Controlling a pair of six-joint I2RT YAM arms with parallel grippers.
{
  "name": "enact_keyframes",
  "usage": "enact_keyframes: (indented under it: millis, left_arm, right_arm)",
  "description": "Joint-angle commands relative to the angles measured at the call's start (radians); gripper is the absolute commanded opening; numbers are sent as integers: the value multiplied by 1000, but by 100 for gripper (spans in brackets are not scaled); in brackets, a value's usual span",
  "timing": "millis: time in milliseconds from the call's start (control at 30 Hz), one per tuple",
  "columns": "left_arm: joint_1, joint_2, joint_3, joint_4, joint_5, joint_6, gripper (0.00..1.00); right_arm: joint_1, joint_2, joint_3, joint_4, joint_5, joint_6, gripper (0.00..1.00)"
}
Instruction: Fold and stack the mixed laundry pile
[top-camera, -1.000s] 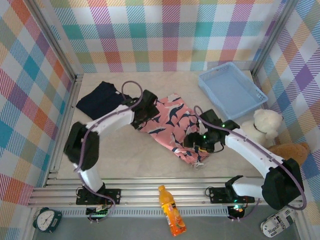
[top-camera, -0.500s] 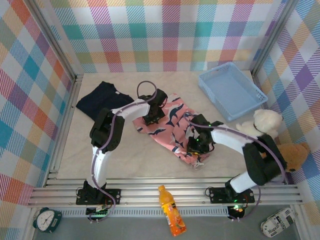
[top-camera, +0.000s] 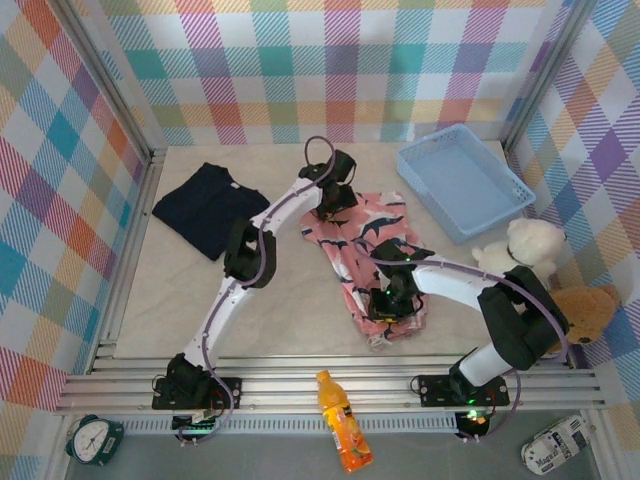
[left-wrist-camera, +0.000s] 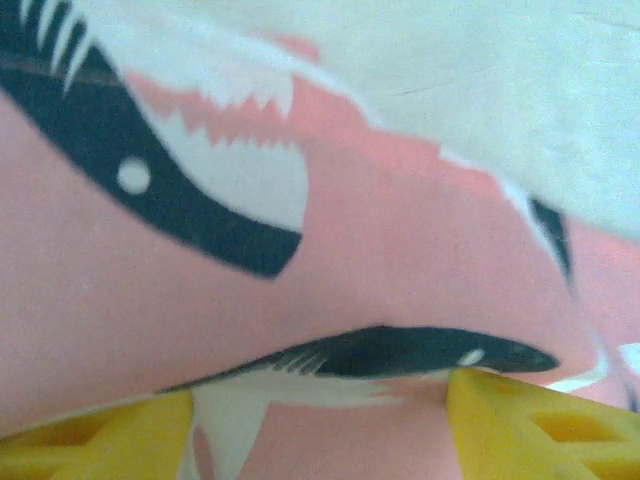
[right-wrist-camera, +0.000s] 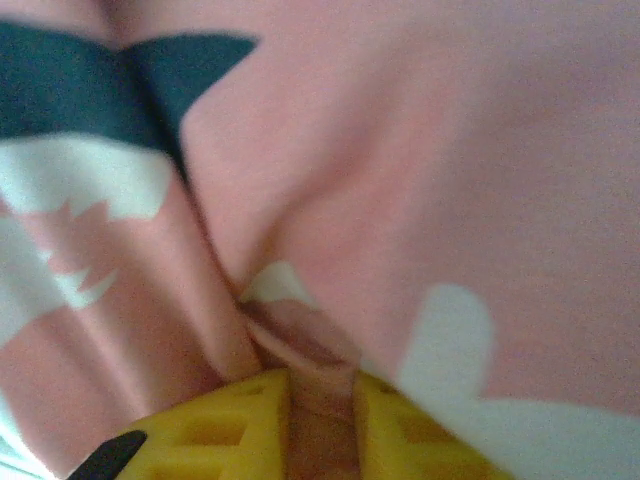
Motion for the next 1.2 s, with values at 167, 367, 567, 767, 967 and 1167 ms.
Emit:
enact_keyframes:
  millis: [167, 367, 567, 767, 967, 1167]
  left_arm:
    - [22, -208, -66, -98, 48, 68, 100]
    - [-41, -558, -503, -83, -30, 81, 100]
    - [-131, -874, -1008, 49, -87, -103, 100]
    - [-199, -1015, -1292, 129, -121, -320, 100]
    - [-198, -1069, -1255, 20, -270, -349, 100]
    - [-183, -1162, -1249, -36, -367, -360, 100]
  right_arm:
    - [11, -92, 226, -223, 36, -6, 48]
    - [-135, -137, 209, -268, 77, -46, 56]
    - [-275, -146, 70, -222, 118, -96, 68]
    - [-241, -103, 1, -78, -141, -102, 62]
    - [-61, 26, 147, 98, -386, 21, 56]
    - [-26, 140, 354, 150, -530, 45, 61]
